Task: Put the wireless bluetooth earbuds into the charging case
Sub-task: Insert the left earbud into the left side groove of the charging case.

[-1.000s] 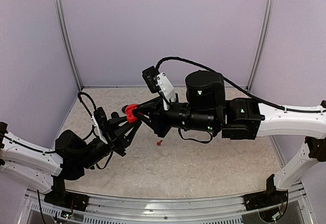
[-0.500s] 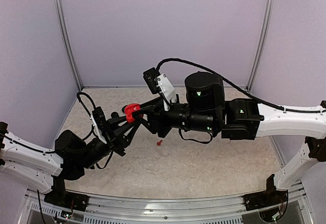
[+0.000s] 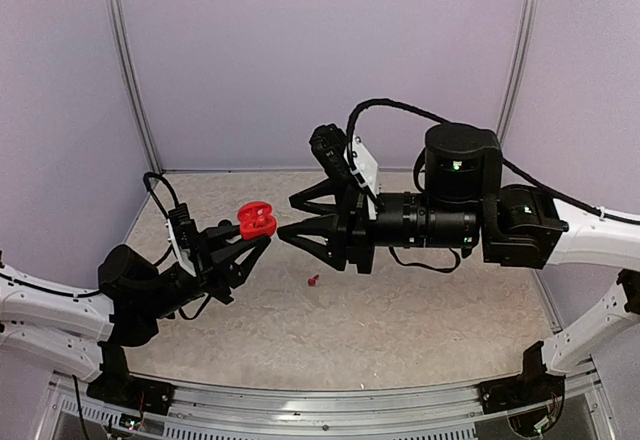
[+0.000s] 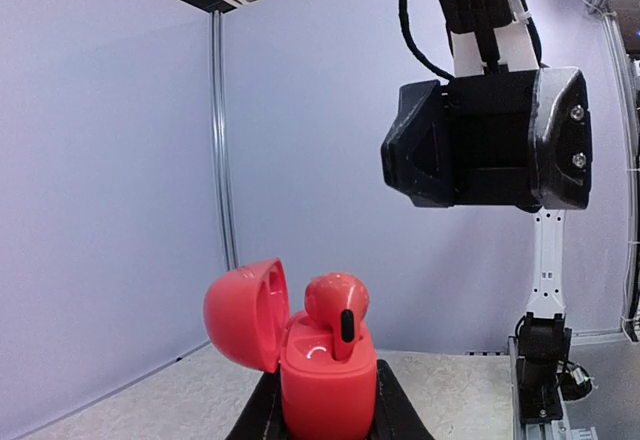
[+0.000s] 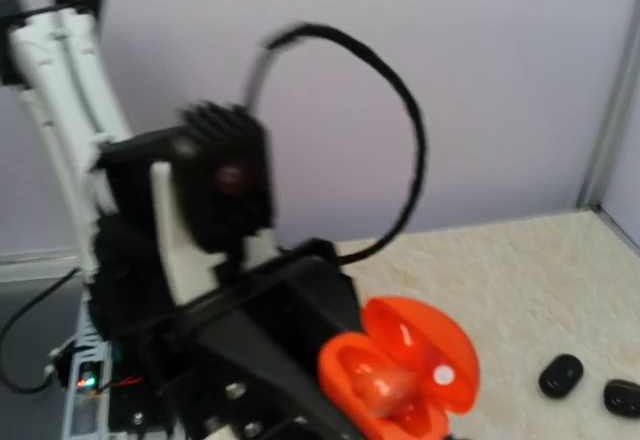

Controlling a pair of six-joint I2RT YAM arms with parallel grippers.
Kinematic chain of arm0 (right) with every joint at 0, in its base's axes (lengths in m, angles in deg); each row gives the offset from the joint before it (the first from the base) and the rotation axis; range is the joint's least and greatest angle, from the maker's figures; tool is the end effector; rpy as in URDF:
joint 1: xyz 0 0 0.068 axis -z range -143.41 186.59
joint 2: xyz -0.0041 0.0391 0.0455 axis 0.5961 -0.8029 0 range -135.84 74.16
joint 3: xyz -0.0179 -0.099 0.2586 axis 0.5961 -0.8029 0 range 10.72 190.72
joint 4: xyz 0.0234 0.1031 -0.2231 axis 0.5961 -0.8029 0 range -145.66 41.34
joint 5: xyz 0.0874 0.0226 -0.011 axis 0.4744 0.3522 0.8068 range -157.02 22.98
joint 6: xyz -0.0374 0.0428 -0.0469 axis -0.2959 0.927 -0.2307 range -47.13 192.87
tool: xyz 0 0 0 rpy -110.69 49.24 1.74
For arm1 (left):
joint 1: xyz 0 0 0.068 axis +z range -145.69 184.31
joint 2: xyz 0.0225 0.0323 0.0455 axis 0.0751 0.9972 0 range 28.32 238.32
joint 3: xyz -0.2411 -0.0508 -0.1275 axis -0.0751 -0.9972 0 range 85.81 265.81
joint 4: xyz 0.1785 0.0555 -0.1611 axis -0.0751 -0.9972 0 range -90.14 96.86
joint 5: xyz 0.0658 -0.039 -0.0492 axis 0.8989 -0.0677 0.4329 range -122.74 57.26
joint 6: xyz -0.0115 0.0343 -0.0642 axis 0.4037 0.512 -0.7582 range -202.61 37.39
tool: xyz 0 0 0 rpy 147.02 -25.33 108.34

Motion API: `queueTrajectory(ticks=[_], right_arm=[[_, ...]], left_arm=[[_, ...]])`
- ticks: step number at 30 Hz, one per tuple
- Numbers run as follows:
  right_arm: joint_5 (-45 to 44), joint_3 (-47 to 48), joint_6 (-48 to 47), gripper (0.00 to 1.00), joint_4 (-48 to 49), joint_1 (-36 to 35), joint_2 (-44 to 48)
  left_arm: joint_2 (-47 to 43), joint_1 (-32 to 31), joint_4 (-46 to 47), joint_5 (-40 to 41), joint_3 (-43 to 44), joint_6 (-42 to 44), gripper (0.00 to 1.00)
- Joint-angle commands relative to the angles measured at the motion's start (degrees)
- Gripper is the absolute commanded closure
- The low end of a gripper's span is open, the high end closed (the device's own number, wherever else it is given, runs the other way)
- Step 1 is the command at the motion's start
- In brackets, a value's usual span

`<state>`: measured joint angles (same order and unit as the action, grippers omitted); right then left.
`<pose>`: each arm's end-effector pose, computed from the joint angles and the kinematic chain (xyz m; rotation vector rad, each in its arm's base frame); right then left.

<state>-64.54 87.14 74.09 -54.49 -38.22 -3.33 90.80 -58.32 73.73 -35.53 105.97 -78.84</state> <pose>0.0832 0.3160 0.4154 -1.1055 1.4204 1.0130 0.1026 -0.2048 0.2982 0.6903 0.9725 -0.9365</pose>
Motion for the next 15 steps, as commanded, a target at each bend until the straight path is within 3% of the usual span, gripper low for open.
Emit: queueTrajectory(ticks=[1,6,15], right_arm=[[4.48,1.86,-7.34,0.5,-5.95,1.64,2.46],[5.18,6.1,-10.4,0.39,-12.68,1.94,-0.25],[4.16,7.3,-10.43,0.39,-14.18,1.96,-2.29]], left_arm=[[-2.61,1.89,-6.5,-11.35,1.34,-2.72,1.0],[-3.24,2.31,-11.11,-17.72,3.09,-3.37,1.0],[-1.42,2.6,-9.79,-23.17,4.44,-6.49,1.0]])
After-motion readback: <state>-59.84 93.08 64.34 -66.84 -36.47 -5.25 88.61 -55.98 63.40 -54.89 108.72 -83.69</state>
